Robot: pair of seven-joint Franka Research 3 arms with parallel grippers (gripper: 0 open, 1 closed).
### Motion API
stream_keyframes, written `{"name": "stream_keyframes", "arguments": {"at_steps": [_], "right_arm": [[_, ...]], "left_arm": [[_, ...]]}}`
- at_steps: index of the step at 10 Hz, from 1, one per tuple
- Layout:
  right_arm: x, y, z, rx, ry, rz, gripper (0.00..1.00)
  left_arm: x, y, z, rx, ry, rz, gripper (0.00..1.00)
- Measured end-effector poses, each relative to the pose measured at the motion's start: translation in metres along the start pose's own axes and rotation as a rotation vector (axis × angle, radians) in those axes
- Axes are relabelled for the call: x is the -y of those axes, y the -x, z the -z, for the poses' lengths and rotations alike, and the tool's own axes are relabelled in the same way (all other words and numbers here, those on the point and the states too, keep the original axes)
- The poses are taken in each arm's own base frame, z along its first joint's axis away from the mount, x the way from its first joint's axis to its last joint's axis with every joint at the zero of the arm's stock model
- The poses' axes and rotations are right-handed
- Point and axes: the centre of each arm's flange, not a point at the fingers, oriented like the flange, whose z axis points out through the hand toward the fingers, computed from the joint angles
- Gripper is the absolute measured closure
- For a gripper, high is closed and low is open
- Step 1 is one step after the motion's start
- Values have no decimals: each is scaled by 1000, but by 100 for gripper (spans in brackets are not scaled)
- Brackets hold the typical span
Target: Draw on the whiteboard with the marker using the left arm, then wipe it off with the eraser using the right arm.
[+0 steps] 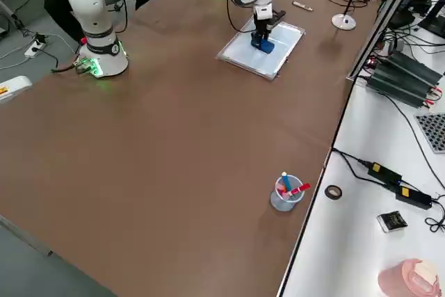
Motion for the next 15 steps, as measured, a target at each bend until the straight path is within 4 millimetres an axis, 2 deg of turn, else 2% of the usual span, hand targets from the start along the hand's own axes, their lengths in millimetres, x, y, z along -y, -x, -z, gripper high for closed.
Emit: {"name": "stream_keyframes", "arguments": {"at_steps": [4, 9, 12, 15], "right_arm": [[33, 24, 0, -11, -30, -22, 44], [63, 47, 1, -19, -61, -47, 44], [69, 53, 3, -20, -69, -60, 44], [68, 48, 5, -18, -60, -61, 44]], "left_arm": [[0, 0, 0, 0, 0, -1, 0], [0, 0, 0, 0, 0, -1, 0], [0, 0, 0, 0, 0, -1, 0], [-1, 0, 0, 0, 0, -1, 0]]}}
